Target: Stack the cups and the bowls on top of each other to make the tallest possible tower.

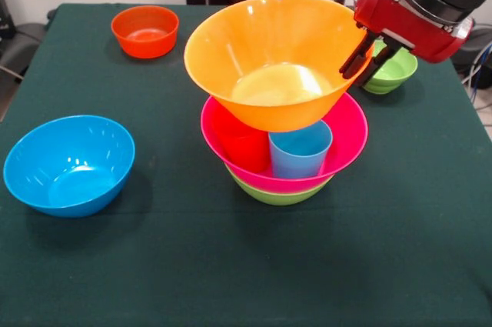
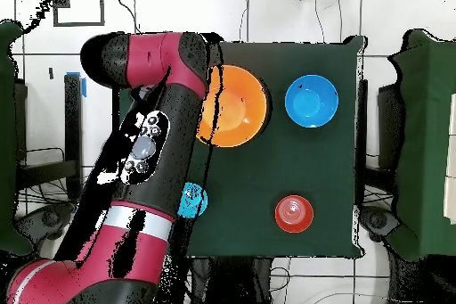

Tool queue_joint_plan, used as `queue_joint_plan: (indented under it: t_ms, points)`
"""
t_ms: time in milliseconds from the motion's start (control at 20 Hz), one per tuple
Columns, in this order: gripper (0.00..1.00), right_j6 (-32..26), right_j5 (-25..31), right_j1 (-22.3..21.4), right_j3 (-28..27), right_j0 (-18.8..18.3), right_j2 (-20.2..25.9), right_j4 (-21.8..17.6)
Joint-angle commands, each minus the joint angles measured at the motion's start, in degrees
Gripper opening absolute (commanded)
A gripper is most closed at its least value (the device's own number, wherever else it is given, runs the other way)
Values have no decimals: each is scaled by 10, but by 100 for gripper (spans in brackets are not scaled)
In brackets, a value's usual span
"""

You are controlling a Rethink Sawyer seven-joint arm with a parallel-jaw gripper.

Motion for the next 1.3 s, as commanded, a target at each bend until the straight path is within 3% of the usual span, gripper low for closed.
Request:
queue_joint_plan:
  t_ms: [50, 1300]
  points:
    - [0, 31, -30, 1, 46, 19, 38, -52]
    - [0, 53, -54, 14, 41, 23, 17, -56]
